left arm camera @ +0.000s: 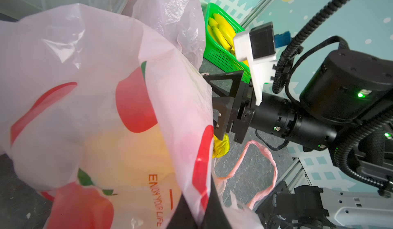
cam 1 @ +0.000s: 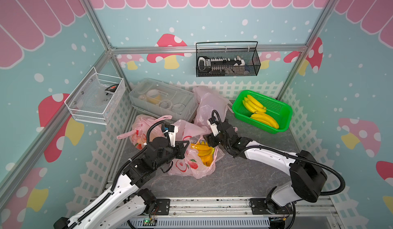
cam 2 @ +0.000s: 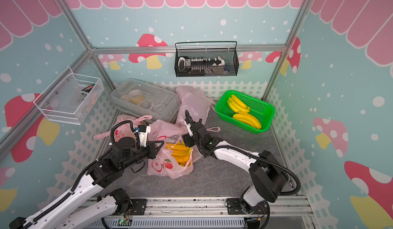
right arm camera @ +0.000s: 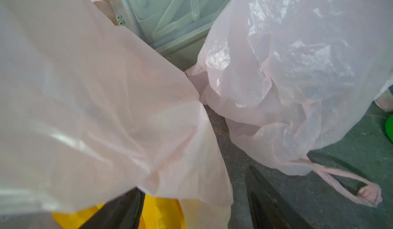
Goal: Place the banana into a plastic bag & tie a knot
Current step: Adjust the plastic bag at the center of the board.
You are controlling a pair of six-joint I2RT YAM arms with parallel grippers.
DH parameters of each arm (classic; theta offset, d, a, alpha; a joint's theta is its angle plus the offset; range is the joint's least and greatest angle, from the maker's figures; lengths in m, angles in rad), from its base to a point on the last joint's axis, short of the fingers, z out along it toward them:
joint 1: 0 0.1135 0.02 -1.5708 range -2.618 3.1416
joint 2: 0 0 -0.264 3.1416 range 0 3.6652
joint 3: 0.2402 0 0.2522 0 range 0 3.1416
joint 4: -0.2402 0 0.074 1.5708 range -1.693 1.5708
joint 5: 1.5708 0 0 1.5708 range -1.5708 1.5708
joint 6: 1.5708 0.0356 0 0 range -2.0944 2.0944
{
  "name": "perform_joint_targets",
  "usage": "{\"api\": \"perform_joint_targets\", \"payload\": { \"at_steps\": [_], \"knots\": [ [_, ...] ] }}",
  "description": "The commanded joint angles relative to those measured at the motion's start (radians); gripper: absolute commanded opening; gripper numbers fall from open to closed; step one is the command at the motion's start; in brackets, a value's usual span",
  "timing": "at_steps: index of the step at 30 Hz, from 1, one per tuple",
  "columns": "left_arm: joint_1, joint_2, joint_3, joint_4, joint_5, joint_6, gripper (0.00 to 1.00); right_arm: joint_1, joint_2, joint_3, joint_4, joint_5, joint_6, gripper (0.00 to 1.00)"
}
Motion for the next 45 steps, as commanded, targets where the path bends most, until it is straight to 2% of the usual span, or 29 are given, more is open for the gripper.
{"api": "perform_joint_targets", "payload": {
  "at_steps": [1,5,7,8,11,12,19,22,27,31,33,35,38,42,45],
  "knots": [
    [0.008,-0.014,-0.012,-0.026,-0.016,0.022,0.00,-0.005,0.042,0.043,0.033,-0.031,-0.084,0.74],
    [0.014,-0.007,-0.009,-0.028,-0.011,0.026,0.00,-0.005,0.058,0.052,0.069,-0.082,-0.160,0.74],
    [0.016,-0.006,-0.006,-0.027,-0.015,0.028,0.00,-0.006,0.067,0.069,0.066,-0.108,-0.195,0.64],
    [0.020,-0.006,-0.004,-0.029,-0.016,0.030,0.00,-0.006,0.065,0.078,0.059,-0.107,-0.205,0.54],
    [0.032,-0.001,0.007,-0.033,-0.017,0.036,0.00,-0.018,0.040,0.068,0.061,-0.091,-0.204,0.09],
    [0.035,0.000,0.012,-0.034,-0.020,0.040,0.00,-0.024,0.022,0.058,0.063,-0.093,-0.202,0.00],
    [0.071,0.082,0.085,-0.047,-0.065,0.104,0.00,-0.052,-0.157,-0.023,-0.034,-0.100,-0.165,0.00],
    [0.079,0.171,0.158,-0.058,-0.086,0.153,0.00,-0.054,-0.274,-0.077,-0.096,-0.118,-0.127,0.00],
    [0.082,0.346,0.321,-0.111,-0.140,0.210,0.07,-0.054,-0.415,-0.132,-0.221,-0.152,-0.028,0.00],
    [0.081,0.392,0.389,-0.166,-0.176,0.204,0.20,-0.054,-0.480,-0.163,-0.239,-0.166,0.067,0.00],
    [0.068,0.367,0.380,-0.194,-0.206,0.189,0.32,-0.054,-0.506,-0.168,-0.232,-0.157,0.124,0.00],
    [0.016,0.311,0.358,-0.209,-0.244,0.193,0.42,-0.053,-0.519,-0.167,-0.224,-0.139,0.176,0.00],
    [-0.145,0.205,0.319,-0.230,-0.395,0.200,0.55,-0.053,-0.525,-0.171,-0.208,-0.126,0.234,0.00],
    [-0.274,0.081,0.248,-0.218,-0.410,0.126,0.56,-0.054,-0.525,-0.176,-0.192,-0.124,0.283,0.00],
    [-0.295,0.055,0.183,-0.167,-0.360,0.080,0.56,-0.054,-0.530,-0.182,-0.179,-0.137,0.303,0.00]
  ]
}}
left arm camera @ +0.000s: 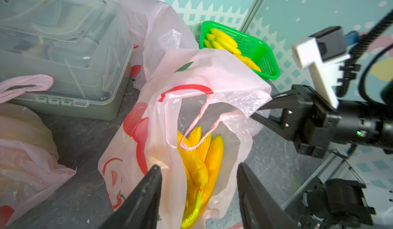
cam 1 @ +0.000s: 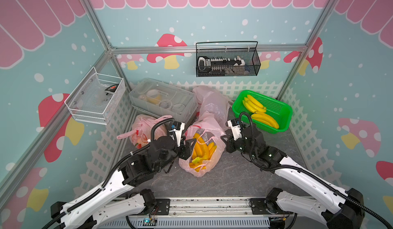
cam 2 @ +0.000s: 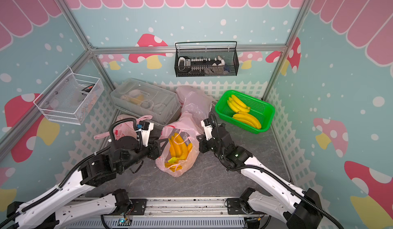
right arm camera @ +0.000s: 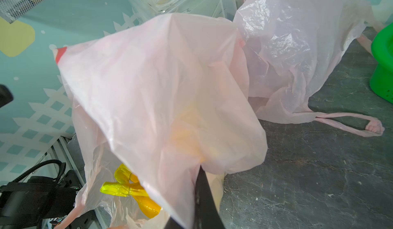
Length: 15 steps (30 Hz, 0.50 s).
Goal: Place the banana into a plastic bag & tie a knot
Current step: Adjust the plastic bag at the center of the board.
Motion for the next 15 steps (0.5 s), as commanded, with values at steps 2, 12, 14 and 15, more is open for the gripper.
{"api": "perform_joint_targets", "payload": {
  "at_steps": [2,12,14,15],
  "knots": [
    [-0.011,0.025,-0.087,0.070,0.062,-0.075,0.55,-0.002,-0.032,-0.025,0.050,-0.011,0.072,0.00],
    [-0.004,0.216,-0.117,0.275,0.155,-0.157,0.56,-0.001,-0.097,-0.053,0.031,-0.007,0.079,0.00],
    [0.021,0.244,-0.118,0.260,0.133,-0.197,0.58,-0.001,-0.105,-0.057,0.029,-0.005,0.082,0.00],
    [0.041,0.248,-0.129,0.264,0.137,-0.218,0.58,-0.001,-0.110,-0.058,0.029,-0.005,0.084,0.00]
  ]
}}
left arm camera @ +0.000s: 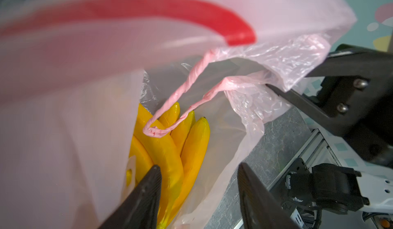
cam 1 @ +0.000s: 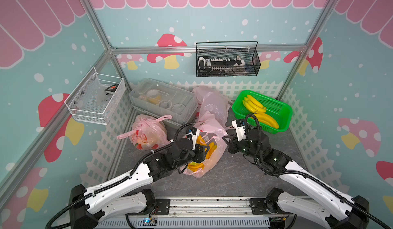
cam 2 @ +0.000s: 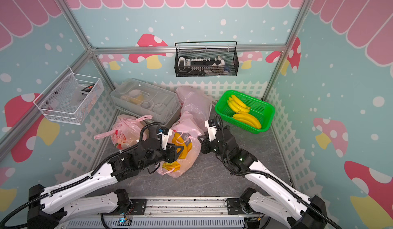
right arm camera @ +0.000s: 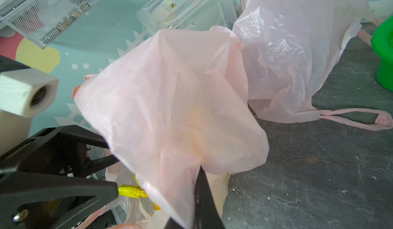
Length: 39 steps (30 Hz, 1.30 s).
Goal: Place the banana into a plastic bag & tie a knot
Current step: Adjust the plastic bag at the center of the board.
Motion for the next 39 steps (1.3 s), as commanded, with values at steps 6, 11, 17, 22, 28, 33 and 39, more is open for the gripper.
{"api": "perform_joint_targets", "payload": {
  "at_steps": [6,11,17,22,28,33,39],
  "knots": [
    [0.123,-0.019,-0.099,0.143,0.055,-0.121,0.66,-0.001,-0.042,-0.029,-0.001,0.009,0.014,0.00],
    [0.125,0.042,-0.109,0.276,0.168,-0.086,0.67,-0.001,-0.037,-0.038,0.018,-0.004,0.025,0.00],
    [0.105,0.062,-0.171,0.467,0.233,-0.043,0.66,-0.001,-0.025,-0.049,0.038,-0.005,0.038,0.00],
    [0.101,0.075,-0.202,0.483,0.186,-0.023,0.63,-0.001,-0.017,-0.048,0.050,-0.019,0.043,0.00],
    [0.101,0.124,-0.177,0.483,0.156,-0.001,0.55,-0.001,-0.023,-0.045,0.046,-0.022,0.046,0.00],
    [0.101,0.138,-0.169,0.473,0.123,0.016,0.44,-0.001,-0.029,-0.046,0.035,-0.009,0.050,0.00],
    [0.101,0.126,-0.169,0.456,0.099,0.024,0.14,-0.001,-0.026,-0.052,0.020,0.009,0.050,0.00]
  ]
}}
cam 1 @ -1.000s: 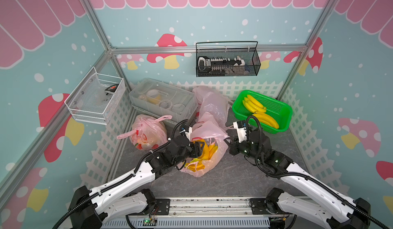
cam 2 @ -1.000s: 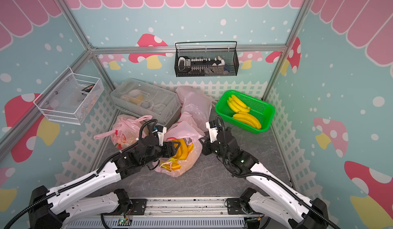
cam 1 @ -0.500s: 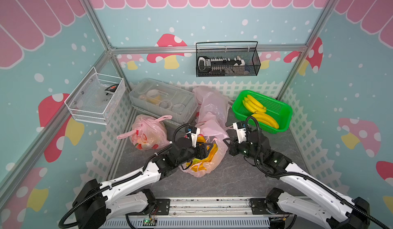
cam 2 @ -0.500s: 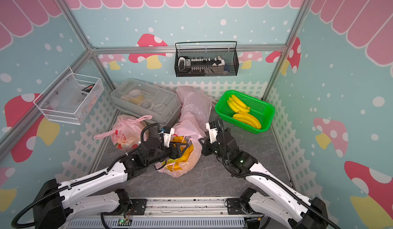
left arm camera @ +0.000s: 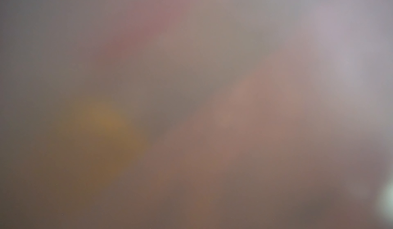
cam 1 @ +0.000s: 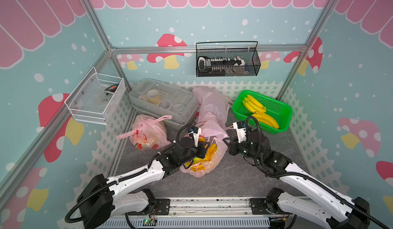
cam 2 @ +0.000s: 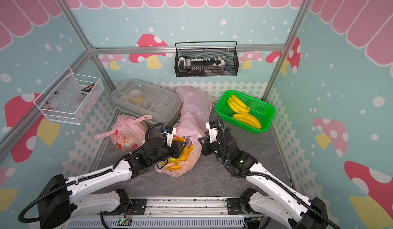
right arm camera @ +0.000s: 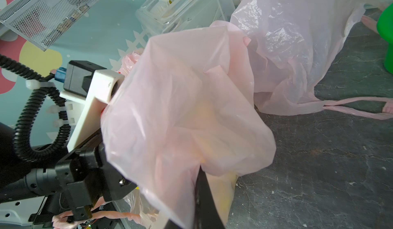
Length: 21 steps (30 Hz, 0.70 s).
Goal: Place the banana into a plastic bag & tie a knot
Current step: Adjust the plastic bag at the center of the board.
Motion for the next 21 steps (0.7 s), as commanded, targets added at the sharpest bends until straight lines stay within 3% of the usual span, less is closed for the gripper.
{"api": "perform_joint_targets", "payload": {
  "at_steps": [1,6,10,15,21],
  "knots": [
    [-0.001,-0.009,0.021,0.000,-0.035,0.012,0.11,-0.001,-0.006,-0.011,-0.003,0.016,0.014,0.00],
    [-0.001,-0.025,0.021,-0.025,-0.040,0.025,0.00,-0.001,-0.003,-0.014,-0.009,0.025,0.010,0.00],
    [-0.001,-0.071,0.023,-0.068,-0.021,0.033,0.00,-0.002,-0.006,0.002,-0.056,0.060,-0.039,0.02],
    [-0.001,-0.151,0.080,-0.235,0.087,0.032,0.00,-0.012,0.002,0.056,-0.180,0.135,-0.250,0.36],
    [0.006,-0.248,0.118,-0.348,0.105,-0.003,0.00,0.012,-0.072,0.057,-0.179,0.105,-0.499,0.51]
  ]
}}
